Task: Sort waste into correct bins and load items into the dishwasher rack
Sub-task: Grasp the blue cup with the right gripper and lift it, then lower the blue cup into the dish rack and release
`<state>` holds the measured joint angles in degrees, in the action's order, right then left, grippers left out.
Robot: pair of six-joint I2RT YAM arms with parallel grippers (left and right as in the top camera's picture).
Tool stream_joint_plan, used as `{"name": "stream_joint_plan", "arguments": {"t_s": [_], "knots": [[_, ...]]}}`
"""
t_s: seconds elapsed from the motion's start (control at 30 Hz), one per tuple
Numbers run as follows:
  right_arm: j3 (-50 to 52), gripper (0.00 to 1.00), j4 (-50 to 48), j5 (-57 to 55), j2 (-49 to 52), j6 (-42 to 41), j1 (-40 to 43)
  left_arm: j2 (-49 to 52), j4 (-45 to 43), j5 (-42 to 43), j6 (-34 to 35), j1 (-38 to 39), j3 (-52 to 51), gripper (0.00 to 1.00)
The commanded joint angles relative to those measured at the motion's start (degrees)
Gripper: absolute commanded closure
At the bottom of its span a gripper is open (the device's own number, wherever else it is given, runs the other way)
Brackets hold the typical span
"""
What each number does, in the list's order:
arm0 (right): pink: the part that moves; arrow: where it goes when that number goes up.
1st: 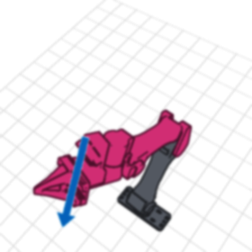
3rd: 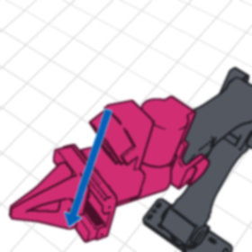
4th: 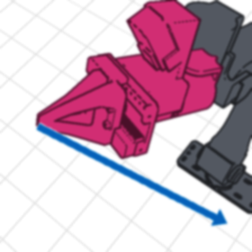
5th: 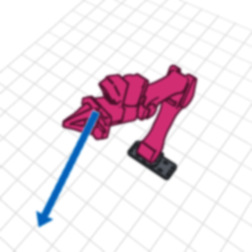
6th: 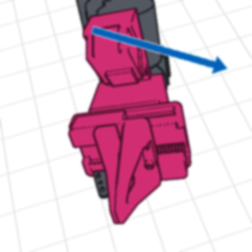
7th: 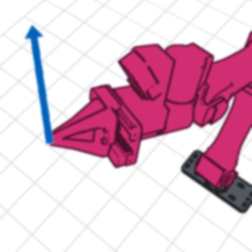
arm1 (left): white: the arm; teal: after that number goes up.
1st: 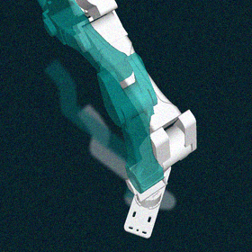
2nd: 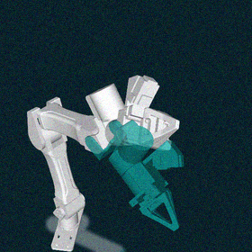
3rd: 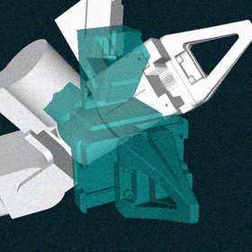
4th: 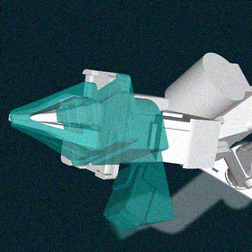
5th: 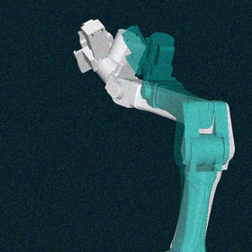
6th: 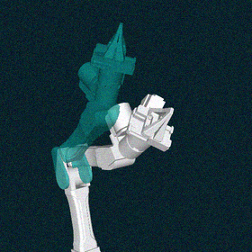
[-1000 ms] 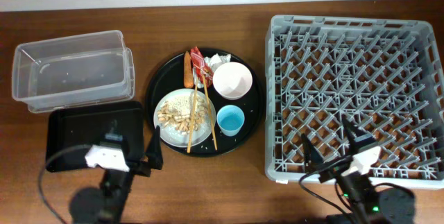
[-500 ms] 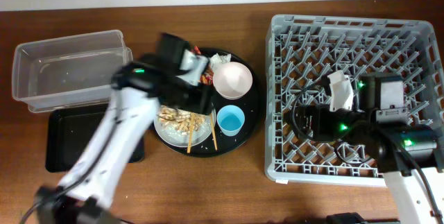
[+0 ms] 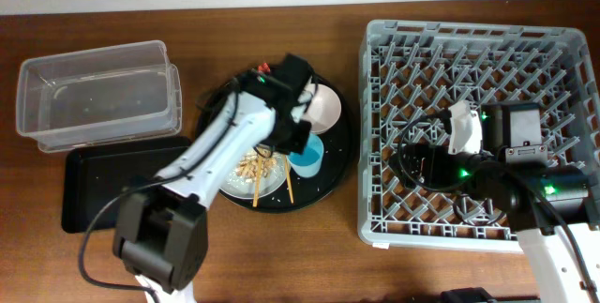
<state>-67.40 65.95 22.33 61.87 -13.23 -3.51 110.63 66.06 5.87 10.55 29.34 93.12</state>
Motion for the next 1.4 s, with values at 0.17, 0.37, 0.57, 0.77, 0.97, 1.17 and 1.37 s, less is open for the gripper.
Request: {"name": "stream_joint_plan", "arguments": {"t_s": [0.17, 0.37, 0.57, 0.77, 0.97, 1.17, 1.37], "knots": [[-0.8, 0.05, -18.9, 38.6, 0.0, 7.0, -0.4, -8.0, 15.2, 66.4, -26.1, -23.1, 7.8, 1.0], [-0.8, 0.1, -30.5, 32.9, 2.0, 1.8, -9.1, -8.0, 20.2, 73.5, -26.1, -22.4, 7.8, 1.0], [-0.8, 0.11, -43.2, 32.5, 7.7, 1.8, -15.4, -8.0, 21.7, 74.5, -26.1, -21.2, 7.8, 1.0], [-0.8, 0.49, -45.0, 34.4, 8.0, 1.9, -17.0, -8.0, 21.8, 74.5, -26.1, -20.9, 7.8, 0.91], [-0.8, 0.51, -27.9, 22.3, -1.7, 4.8, -3.9, -8.0, 20.7, 71.5, -26.1, -20.9, 7.8, 0.01], [-0.8, 0.51, 0.2, -5.0, -8.4, -0.1, 20.4, -8.0, 18.3, 62.6, -26.1, -20.9, 7.8, 0.01], [-0.8, 0.5, 10.1, -20.6, 7.1, -6.4, 23.2, -8.0, 17.8, 58.3, -26.0, -20.9, 7.8, 0.01]]}}
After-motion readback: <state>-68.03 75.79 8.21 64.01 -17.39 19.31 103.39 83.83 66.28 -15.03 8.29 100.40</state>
